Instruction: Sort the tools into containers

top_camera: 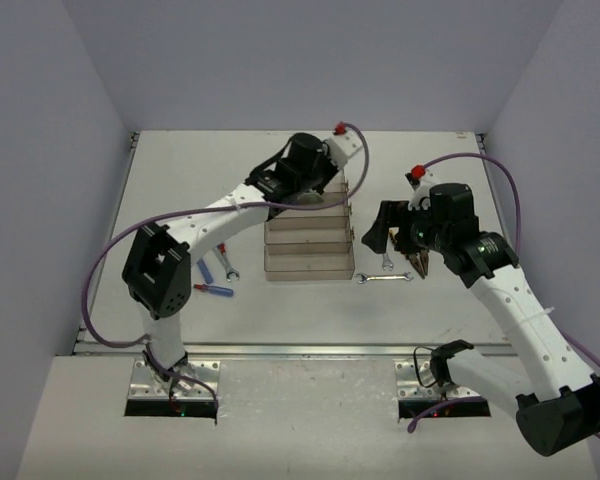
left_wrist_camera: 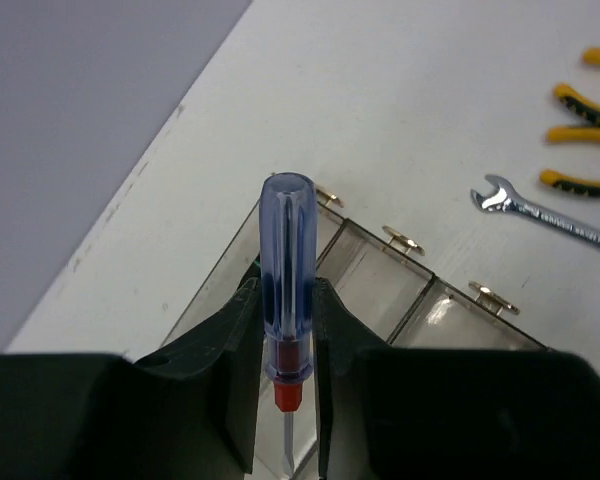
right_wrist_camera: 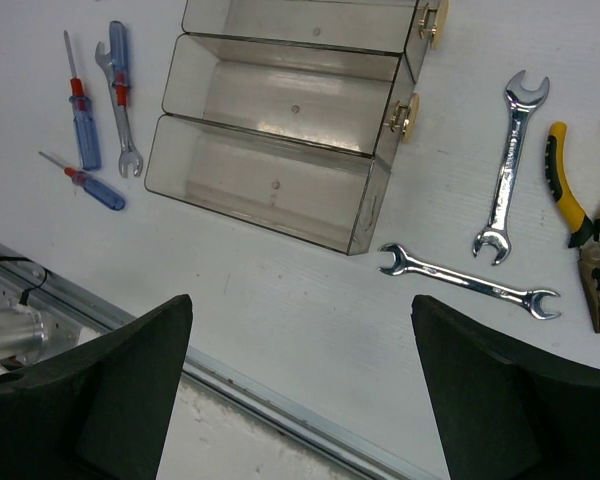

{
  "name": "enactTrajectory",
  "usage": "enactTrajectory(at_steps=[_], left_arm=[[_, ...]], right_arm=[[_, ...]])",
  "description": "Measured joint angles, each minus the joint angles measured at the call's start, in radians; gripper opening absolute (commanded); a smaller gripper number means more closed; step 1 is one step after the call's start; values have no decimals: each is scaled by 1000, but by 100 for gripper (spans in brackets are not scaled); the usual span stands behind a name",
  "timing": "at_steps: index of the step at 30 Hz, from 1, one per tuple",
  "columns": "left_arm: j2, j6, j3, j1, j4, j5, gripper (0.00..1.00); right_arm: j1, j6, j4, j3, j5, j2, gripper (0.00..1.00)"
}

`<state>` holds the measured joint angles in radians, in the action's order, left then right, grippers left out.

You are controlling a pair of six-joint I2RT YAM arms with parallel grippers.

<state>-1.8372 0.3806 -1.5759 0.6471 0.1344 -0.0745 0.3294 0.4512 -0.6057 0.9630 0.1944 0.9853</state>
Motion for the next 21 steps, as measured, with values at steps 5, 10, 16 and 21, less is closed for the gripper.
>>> enactTrajectory(at_steps=[5,10,16,21], left_arm=[[-108,315,-7,51,-17,81,0],[-123,516,64,27,-62,76,0],[-129,627,125,8,-89,85,15],[-131,637,125,8,-76,114,36]], right_arm=[[0,-9,-14,0,-7,-27,90],[0,-18,-32,0,-15,-37,90],[0,-22,-32,0,-12,-37,90],[0,-22,-33,0,-12,-37,90]])
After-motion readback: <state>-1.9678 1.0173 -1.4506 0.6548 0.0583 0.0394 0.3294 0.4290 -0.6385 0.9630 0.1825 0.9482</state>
